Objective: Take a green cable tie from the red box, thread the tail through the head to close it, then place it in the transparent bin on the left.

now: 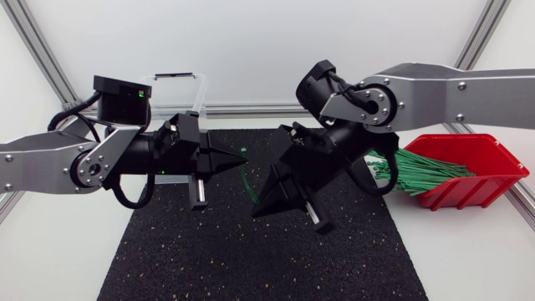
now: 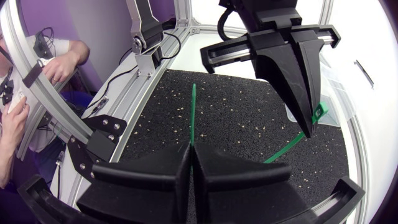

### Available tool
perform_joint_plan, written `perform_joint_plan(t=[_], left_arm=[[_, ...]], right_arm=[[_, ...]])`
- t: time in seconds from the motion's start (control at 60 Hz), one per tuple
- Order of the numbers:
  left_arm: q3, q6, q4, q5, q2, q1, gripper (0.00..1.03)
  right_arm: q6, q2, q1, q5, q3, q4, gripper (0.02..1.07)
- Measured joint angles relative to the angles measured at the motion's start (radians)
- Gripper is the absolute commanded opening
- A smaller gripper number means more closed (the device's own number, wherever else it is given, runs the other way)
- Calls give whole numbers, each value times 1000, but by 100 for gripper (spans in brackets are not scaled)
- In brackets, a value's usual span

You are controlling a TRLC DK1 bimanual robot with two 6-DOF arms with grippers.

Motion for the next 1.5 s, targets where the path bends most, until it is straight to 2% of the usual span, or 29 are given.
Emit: perform_joint_plan(t=[0.183, 0.417, 1.117, 1.5], left_arm=[[-85, 0, 117, -70, -31, -32, 3], [-159, 0, 218, -112, -74, -42, 3], [-290, 36, 415, -253, -122, -91, 3], [-323, 58, 510, -283, -122, -100, 3]], right_arm=[[-3, 75, -1, -43, 70, -83, 7], [-26, 161, -22, -85, 136, -164, 7], [-26, 296, -53, -141, 275, -308, 7], [-26, 368, -72, -194, 333, -405, 7]])
